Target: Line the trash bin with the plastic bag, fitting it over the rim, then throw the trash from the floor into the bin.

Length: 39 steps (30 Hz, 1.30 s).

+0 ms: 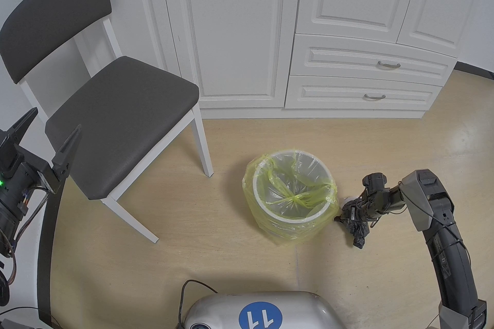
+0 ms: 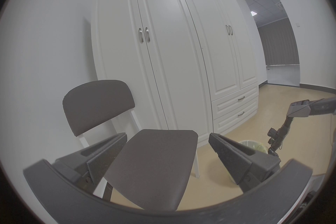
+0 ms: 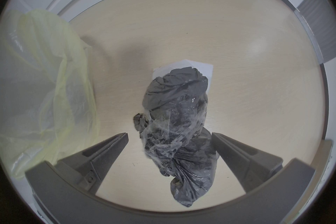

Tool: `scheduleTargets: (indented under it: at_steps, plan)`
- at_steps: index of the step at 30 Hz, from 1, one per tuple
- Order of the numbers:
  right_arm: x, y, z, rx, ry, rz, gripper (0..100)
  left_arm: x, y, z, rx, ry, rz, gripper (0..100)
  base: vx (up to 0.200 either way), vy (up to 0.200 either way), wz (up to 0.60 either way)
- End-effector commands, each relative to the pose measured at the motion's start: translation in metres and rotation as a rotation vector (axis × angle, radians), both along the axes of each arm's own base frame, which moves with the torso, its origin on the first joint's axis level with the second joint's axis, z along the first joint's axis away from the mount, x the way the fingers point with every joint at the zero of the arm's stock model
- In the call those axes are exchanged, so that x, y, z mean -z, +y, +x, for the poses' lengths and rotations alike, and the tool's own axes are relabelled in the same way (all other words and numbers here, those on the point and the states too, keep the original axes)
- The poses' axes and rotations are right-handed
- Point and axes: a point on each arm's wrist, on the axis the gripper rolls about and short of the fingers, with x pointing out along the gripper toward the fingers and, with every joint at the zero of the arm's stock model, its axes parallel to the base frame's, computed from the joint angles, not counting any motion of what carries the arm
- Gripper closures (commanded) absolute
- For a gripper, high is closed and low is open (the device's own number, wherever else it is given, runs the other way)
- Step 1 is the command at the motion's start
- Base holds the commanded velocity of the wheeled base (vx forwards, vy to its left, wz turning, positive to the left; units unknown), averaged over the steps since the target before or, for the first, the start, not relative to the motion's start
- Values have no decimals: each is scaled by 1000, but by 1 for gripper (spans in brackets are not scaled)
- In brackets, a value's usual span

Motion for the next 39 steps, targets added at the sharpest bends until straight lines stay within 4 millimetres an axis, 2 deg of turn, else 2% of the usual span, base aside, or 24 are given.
scheduleTargets:
  at_steps: [1,11,12,26,30,34,37,39]
  plan:
    - [0,2,0,-22,1,2,0,2,0,2,0,13,1,0,0,0,0]
    - [0,2,-1,-36,13,4,0,5,0,3,-1,23,6,0,0,0,0]
    - [0,2,-1,-37,14,6,100,5,0,3,-1,23,6,0,0,0,0]
    - [0,2,0,-35,1,-13,100,10,-2,2,7,44,17,0,0,0,0]
    - [-4,-3,10,93,-129,-147,100,11,-2,3,2,43,31,0,0,0,0]
    - [-6,-5,17,227,-252,-160,100,9,-1,1,2,34,30,0,0,0,0]
    - [-30,-7,27,290,-400,-130,100,7,-1,0,2,25,29,0,0,0,0]
    - [-67,-8,36,317,-502,-121,100,6,-1,-1,2,18,28,0,0,0,0]
